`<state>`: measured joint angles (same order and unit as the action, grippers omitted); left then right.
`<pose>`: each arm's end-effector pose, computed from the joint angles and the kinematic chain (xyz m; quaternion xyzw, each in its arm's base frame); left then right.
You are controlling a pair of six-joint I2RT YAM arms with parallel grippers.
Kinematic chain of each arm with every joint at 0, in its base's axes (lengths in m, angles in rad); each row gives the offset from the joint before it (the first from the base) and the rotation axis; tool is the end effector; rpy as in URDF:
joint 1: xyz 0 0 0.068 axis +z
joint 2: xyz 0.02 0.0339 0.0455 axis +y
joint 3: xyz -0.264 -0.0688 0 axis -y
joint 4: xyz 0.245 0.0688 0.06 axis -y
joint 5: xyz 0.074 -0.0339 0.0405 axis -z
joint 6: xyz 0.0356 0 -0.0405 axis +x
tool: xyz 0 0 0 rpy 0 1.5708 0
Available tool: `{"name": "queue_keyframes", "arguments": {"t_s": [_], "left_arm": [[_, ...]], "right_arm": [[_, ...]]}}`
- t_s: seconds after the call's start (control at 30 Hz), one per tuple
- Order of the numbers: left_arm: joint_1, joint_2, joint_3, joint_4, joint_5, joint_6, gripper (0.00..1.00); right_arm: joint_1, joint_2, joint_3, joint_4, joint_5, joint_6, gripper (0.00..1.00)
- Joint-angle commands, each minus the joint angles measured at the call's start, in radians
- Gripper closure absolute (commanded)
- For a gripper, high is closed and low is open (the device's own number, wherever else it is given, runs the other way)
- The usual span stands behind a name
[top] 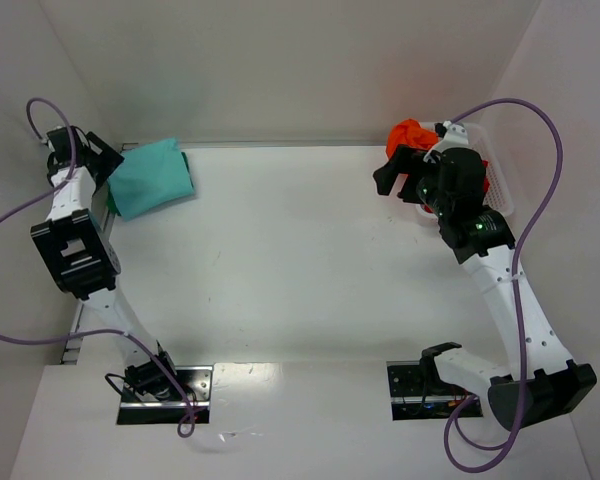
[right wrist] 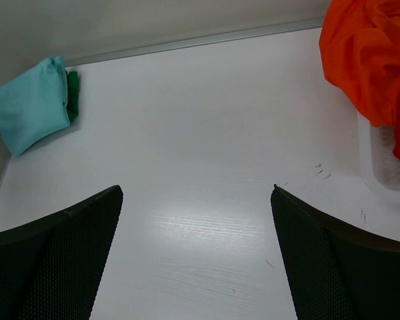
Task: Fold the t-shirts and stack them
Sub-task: Put the neatly folded tshirt into the corner of the board with the left arm
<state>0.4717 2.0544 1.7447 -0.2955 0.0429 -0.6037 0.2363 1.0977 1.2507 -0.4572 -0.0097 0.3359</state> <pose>0.4323 0.2188 0.2674 -0.4450 0.7656 -0.0496 0.4619 0.2306 0.0559 0.4123 0.0373 0.8052 0.1708 0.5666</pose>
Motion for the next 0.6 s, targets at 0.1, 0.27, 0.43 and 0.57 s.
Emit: {"name": "queue_keyframes", "arguments": {"t_s": [0.1, 0.27, 0.43, 0.57], "left_arm": [[-0.070, -0.132, 0.078, 0.076, -0.115, 0.080, 0.01], [-0.241, -0.082, 0.137, 0.041, -0.244, 0.221, 0.01], [-0.355, 0.022, 0.191, 0.001, -0.363, 0.262, 0.01], [-0.395, 0.159, 0.254, -0.024, -0.435, 0.202, 0.01]], "right_arm": [[-0.006, -0.012, -0.010, 0.044, -0.021, 0.002, 0.03], [-0.006, -0.024, -0.043, 0.064, -0.039, 0.002, 0.03], [-0.006, -0.033, -0.074, 0.074, 0.005, -0.012, 0.00], [-0.015, -0.044, -0.106, 0.083, 0.016, -0.012, 0.00]]}}
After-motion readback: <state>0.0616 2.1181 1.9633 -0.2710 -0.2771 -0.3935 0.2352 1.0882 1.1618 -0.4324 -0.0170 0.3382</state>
